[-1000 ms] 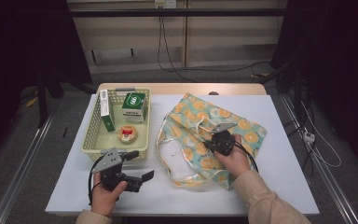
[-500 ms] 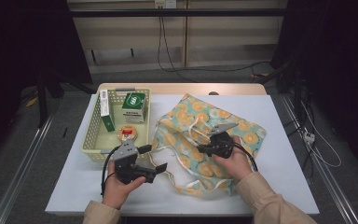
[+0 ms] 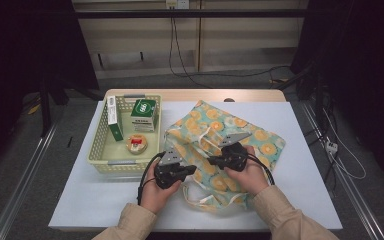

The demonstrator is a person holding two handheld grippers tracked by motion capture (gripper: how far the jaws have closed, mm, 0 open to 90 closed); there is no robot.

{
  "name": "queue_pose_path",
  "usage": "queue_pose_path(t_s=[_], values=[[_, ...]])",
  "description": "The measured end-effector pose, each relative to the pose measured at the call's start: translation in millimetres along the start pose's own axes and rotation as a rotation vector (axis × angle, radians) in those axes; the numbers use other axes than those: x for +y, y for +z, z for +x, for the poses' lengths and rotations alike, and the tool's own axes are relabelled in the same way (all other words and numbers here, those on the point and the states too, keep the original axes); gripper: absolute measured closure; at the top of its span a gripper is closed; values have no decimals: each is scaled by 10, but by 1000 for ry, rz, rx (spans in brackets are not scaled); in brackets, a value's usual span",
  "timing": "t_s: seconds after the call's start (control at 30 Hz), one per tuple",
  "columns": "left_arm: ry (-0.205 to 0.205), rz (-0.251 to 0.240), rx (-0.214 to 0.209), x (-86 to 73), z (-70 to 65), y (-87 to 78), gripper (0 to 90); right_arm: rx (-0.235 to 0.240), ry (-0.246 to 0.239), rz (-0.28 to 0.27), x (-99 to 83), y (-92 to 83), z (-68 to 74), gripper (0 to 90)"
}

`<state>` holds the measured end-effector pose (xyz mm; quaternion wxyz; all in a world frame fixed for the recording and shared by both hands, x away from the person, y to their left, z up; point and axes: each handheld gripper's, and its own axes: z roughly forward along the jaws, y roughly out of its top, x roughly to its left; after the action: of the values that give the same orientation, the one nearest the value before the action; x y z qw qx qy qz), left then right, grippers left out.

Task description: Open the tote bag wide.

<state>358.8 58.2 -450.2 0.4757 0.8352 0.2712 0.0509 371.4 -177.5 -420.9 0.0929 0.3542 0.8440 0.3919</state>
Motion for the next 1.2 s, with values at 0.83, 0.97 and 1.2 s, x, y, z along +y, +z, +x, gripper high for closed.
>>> queue_pose_path(t_s=[0.83,0.97,1.2], values=[[-6,133,15,-54,-8,131,900,-302,97,-16,62,-606,-829,900],[-9,141,11,-53,-15,112,900,-329,125,-11,9,-580,-950,900],[-16,144,-2,-66,1,87,900,-293,105,37,-67,-272,-851,701]])
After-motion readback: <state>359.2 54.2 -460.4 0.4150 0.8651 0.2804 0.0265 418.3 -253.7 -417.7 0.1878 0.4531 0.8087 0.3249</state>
